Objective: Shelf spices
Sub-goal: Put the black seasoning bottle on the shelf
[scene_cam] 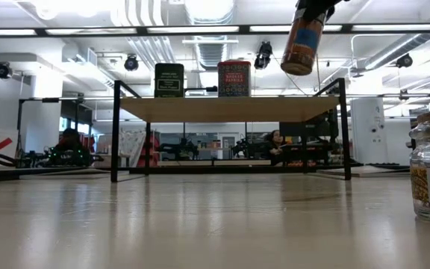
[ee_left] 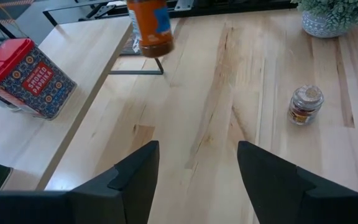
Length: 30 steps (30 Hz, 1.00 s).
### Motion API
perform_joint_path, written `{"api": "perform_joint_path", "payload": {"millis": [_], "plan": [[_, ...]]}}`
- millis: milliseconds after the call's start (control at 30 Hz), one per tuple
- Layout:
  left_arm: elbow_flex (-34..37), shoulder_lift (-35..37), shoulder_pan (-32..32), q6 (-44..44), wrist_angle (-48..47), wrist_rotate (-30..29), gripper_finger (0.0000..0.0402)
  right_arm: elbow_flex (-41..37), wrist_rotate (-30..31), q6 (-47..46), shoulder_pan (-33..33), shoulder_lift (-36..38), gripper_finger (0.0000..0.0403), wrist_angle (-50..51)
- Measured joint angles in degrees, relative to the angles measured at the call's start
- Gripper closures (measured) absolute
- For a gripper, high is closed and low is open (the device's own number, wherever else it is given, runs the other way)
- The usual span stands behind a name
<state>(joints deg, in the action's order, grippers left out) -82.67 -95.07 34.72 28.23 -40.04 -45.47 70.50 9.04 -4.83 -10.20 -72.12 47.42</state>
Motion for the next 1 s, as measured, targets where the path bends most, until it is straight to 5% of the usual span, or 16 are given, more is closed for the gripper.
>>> {"api": "perform_joint_path", "payload": {"millis": [1000], "plan": [[0.0,0.0,0.0,0.0,-0.1,0.0,0.0190,6.8,-0.1,19.0,23.9,-0.2,0.0208,5.5]]}}
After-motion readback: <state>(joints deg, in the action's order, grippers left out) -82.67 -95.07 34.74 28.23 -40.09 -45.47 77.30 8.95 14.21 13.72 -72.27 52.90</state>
